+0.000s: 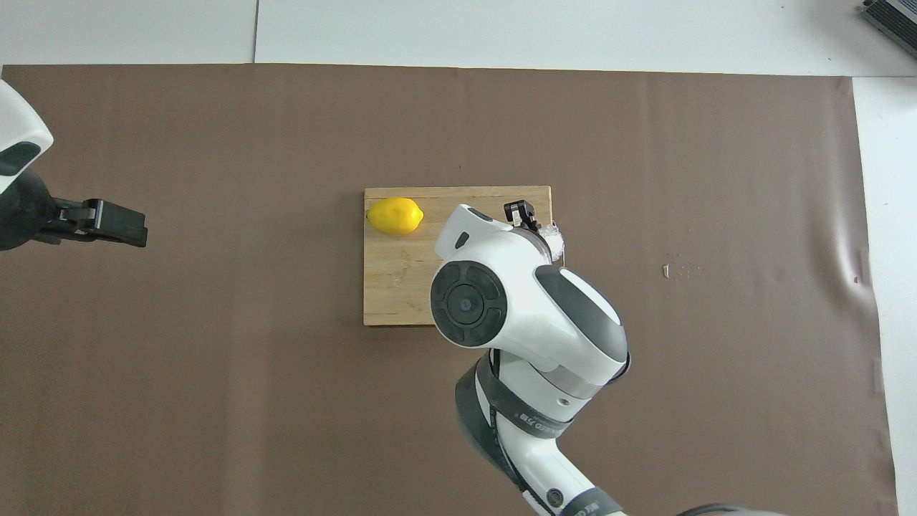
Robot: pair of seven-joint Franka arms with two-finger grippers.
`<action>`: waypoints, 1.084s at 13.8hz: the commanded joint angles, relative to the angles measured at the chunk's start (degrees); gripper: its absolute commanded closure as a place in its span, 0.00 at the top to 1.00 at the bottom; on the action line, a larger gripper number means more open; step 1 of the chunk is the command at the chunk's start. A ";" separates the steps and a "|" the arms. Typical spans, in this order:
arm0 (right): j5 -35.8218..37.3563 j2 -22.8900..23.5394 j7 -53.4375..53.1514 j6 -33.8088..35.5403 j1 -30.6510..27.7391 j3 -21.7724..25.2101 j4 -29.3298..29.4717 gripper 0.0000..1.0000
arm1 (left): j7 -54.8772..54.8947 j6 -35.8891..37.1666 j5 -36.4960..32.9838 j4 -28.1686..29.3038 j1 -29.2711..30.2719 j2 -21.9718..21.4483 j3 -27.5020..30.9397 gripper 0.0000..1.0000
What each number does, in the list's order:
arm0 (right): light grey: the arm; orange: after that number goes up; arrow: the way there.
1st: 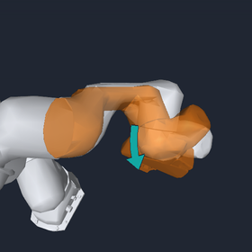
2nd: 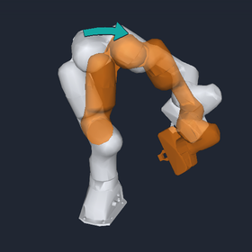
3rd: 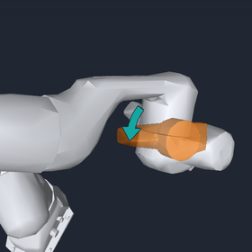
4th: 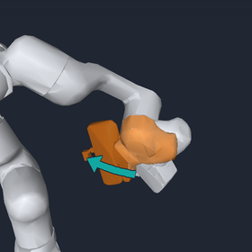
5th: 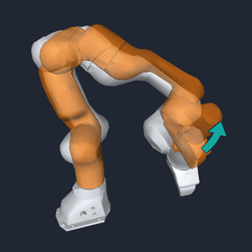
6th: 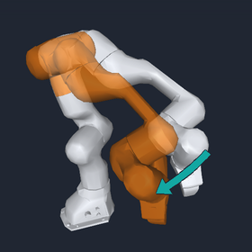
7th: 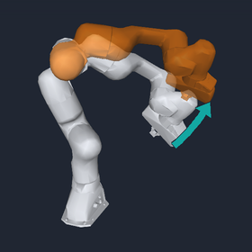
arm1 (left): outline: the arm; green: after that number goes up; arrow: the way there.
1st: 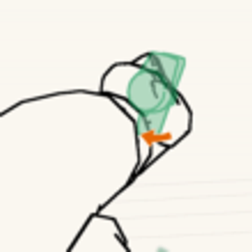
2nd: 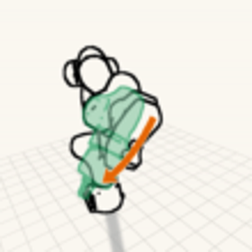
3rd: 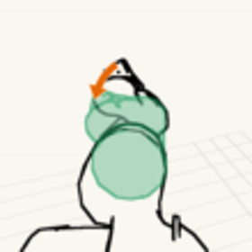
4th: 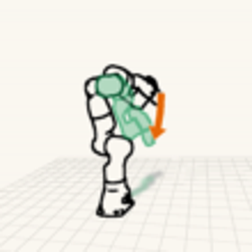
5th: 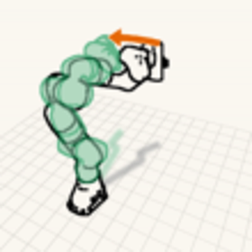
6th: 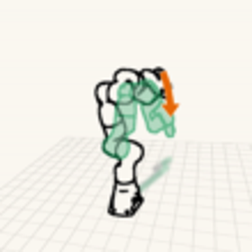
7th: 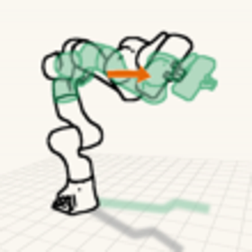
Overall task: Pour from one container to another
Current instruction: 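Tilt the white cup with the right gripper to pour into the metal cup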
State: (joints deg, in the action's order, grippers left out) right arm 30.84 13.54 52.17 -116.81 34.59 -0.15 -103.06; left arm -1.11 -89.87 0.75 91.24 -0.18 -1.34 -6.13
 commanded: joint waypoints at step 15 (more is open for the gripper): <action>8.36 -0.88 -0.67 0.44 1.27 -1.16 -2.15 0.36 | 0.32 -0.74 0.48 1.39 -0.25 -1.30 1.47 1.00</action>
State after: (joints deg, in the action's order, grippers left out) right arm 38.32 13.56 52.17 -116.82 36.06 -0.56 -104.89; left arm -1.11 -89.98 0.75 91.30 -0.21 -1.36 -4.75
